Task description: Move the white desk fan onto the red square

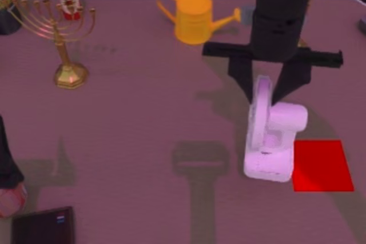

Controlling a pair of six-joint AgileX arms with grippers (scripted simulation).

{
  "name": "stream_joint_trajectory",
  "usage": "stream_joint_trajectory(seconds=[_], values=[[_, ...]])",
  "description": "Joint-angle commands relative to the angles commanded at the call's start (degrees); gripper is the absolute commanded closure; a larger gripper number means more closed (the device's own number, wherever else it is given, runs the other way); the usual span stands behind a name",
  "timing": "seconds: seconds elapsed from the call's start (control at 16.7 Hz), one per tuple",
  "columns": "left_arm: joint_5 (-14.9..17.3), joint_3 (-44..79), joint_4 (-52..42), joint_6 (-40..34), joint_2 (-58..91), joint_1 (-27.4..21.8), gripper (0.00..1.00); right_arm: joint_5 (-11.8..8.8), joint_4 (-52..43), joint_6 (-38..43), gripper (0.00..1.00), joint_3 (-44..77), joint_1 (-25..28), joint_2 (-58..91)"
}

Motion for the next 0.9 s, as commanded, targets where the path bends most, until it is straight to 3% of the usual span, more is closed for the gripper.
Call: stream_joint_trajectory(seconds=[0.48, 0.9], values=[[0.0, 0.0, 0.0, 0.0, 0.0, 0.0, 0.00, -2.7, 0.5, -52.3, 1.00, -12.7, -5.2, -11.4], [0.0, 0.0, 0.0, 0.0, 0.0, 0.0, 0.00, -0.4, 6.6, -95.6, 1.00, -25.0, -10.6, -21.3]])
